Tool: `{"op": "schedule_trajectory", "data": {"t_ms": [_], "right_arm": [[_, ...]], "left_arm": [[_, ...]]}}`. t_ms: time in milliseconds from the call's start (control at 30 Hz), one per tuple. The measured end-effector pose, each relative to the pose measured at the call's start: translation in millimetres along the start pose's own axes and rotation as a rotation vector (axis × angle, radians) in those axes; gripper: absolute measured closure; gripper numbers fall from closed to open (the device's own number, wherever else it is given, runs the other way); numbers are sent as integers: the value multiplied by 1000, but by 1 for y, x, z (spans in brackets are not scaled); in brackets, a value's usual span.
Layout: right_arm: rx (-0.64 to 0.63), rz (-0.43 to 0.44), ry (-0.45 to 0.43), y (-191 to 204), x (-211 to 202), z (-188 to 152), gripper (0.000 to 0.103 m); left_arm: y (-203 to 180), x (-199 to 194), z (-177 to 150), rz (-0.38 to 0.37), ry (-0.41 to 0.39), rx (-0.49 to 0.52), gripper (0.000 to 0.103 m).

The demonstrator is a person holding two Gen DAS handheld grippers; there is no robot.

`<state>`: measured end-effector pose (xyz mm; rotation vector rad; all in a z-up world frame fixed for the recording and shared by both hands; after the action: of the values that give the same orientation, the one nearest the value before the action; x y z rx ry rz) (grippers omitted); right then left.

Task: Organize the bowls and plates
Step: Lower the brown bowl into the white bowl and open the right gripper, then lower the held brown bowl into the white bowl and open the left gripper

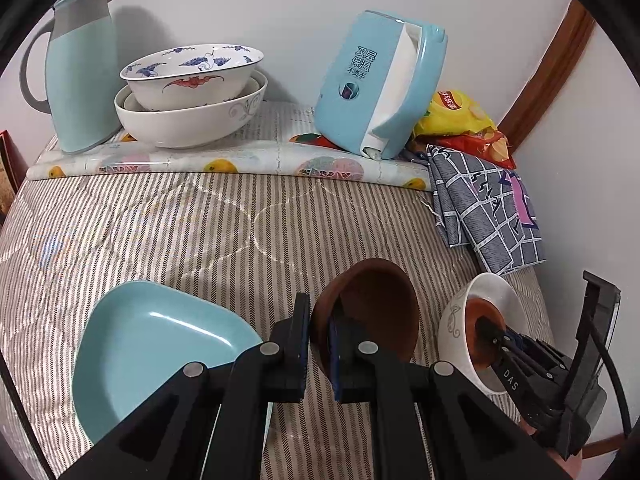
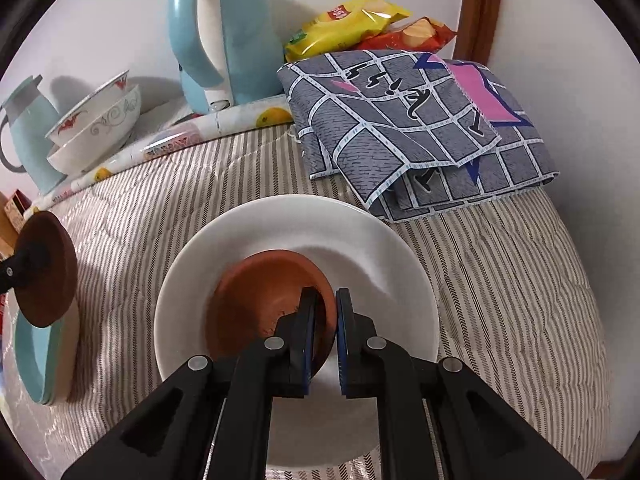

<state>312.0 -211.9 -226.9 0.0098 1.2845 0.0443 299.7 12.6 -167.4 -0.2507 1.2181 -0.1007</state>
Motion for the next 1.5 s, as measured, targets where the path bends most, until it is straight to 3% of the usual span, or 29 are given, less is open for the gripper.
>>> {"op": "schedule_trajectory", "data": {"t_ms": [333, 433, 900, 1500], "right_arm": [[-64, -90, -6, 4, 3, -1, 83], [-78, -124, -30, 4, 0, -1, 74], [-60, -72, -84, 4, -30, -11, 66], [127, -71, -190, -77, -99, -51, 62]], "left_arm": [[5, -1, -5, -3, 8, -5, 94], [6, -3, -7, -5, 6, -6, 94], [-12, -16, -14, -5, -8, 25, 94], [-82, -28, -30, -45, -10, 115, 94]]}}
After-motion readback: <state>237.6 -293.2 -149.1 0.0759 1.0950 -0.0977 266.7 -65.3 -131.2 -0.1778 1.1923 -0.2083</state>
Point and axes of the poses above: each gripper's, at about its wrist camera, not at the fingertips, and x roughly the way its jaws point, y to its left, z to its top, the point moved 7 cm from there along x, roughly the way its jaws point, and after that the axes turned 13 degrees about y, right-handed, at the moved point
